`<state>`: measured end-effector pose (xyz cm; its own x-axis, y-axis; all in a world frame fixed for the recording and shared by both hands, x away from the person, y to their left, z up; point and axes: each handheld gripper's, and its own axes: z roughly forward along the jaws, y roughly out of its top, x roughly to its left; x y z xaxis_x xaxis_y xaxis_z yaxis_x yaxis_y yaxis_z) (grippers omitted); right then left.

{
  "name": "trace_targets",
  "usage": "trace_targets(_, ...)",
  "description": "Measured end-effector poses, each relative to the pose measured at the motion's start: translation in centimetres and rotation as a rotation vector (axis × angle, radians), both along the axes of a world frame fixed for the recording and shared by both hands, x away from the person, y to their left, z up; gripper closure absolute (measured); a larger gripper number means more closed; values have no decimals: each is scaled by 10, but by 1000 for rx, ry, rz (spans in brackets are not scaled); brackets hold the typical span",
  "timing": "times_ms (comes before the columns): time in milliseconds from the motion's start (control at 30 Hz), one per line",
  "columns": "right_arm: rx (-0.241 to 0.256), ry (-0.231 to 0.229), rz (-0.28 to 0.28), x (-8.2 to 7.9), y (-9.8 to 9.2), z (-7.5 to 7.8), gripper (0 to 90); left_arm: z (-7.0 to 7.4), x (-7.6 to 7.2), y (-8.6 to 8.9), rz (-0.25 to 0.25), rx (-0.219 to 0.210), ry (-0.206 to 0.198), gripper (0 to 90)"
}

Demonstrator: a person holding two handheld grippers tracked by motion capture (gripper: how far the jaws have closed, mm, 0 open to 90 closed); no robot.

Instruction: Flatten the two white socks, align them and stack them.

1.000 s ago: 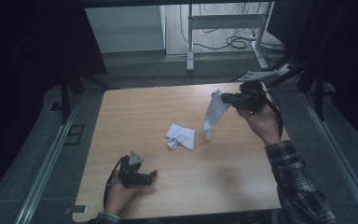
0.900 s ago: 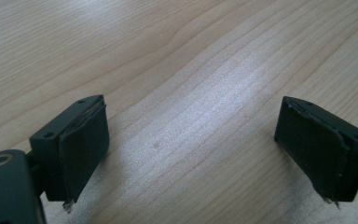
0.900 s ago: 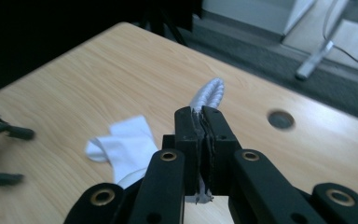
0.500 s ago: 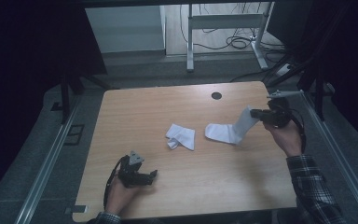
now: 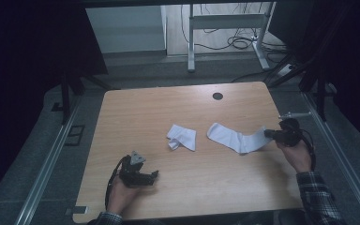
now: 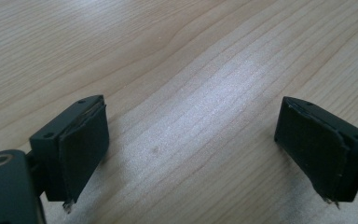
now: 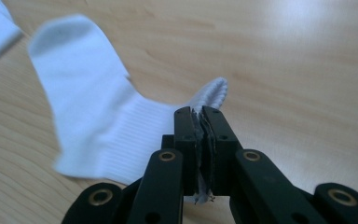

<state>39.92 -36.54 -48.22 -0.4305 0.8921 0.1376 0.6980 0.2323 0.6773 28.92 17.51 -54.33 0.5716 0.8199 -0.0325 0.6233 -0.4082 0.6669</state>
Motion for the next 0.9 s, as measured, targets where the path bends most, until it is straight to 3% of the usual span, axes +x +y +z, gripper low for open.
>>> trace_targets(233,-14,52,-5,-7,-6,-34,788,3,7,-9,-7,5,6,173)
trace_targets(367,-20,26,-4,-10,-11,-31,716,8,16,-17,-20,-25,10,248)
trace_targets(600,-23,0,-15,-16,-14,-29,678,22,39,-43,-62,-58,-27,409)
trace_targets(700,-35,-1,-5,-20,-12,-30,675,33,59,-71,-101,-71,-49,467)
trace_targets(767,-43,-5,1,-20,-11,-30,674,34,63,-77,-105,-67,-53,497)
trace_targets(800,-60,-12,8,-22,-9,-30,671,38,71,-90,-119,-53,-70,541)
trace_targets(833,-60,-12,8,-22,-9,-30,671,38,71,-90,-119,-53,-70,564)
trace_targets(900,-80,-25,16,-23,-7,-29,667,43,84,-108,-135,-52,-73,606)
